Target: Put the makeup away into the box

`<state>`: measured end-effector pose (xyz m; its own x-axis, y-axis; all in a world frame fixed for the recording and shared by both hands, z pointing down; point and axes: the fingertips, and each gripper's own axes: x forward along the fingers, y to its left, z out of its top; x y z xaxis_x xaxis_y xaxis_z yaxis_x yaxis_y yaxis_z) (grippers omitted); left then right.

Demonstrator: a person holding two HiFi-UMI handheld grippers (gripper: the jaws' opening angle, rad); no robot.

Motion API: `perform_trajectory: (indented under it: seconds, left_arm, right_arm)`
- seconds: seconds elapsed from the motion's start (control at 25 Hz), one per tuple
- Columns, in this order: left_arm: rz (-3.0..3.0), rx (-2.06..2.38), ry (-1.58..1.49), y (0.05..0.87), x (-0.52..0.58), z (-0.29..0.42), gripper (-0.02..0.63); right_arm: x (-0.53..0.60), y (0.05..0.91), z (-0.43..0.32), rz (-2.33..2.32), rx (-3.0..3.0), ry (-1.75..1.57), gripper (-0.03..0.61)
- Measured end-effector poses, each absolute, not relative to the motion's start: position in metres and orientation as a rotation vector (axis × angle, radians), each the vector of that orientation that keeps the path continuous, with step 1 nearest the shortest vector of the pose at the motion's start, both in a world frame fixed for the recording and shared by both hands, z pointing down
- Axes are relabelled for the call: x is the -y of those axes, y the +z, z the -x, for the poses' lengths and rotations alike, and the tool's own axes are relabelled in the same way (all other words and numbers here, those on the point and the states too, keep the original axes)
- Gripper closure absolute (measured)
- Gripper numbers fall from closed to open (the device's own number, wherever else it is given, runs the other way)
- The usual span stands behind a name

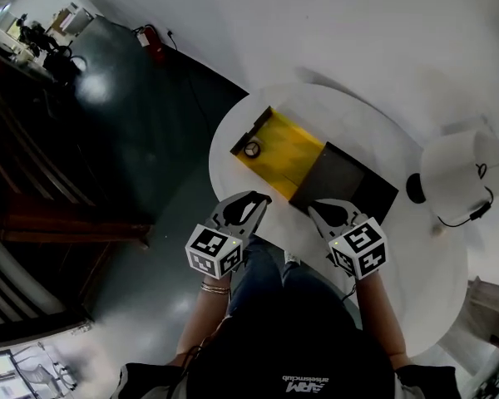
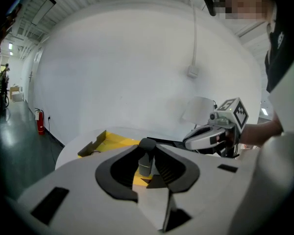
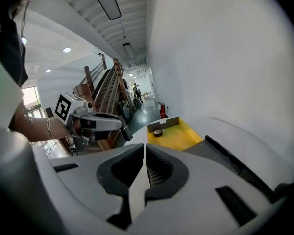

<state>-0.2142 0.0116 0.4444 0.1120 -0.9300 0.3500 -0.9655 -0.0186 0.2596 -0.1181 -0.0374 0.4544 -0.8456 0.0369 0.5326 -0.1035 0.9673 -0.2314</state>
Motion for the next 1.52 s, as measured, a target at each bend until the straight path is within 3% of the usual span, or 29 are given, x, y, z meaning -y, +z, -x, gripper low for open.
perform_trajectory:
  seconds: [0.68, 1.52]
  left_arm:
    - [-2.243, 1.464, 0.205, 0.451, 0.092, 0.252, 0.499]
    - [-2.411, 0.838, 0.422, 0.5, 0.144, 0.219, 0.499]
  right_arm:
    - [0.1, 0.454, 0.161, -0.398, 2.521, 0.458, 0.548]
    - [0.121, 0.473, 0.16, -0.848, 2.4, 0.644, 0.548]
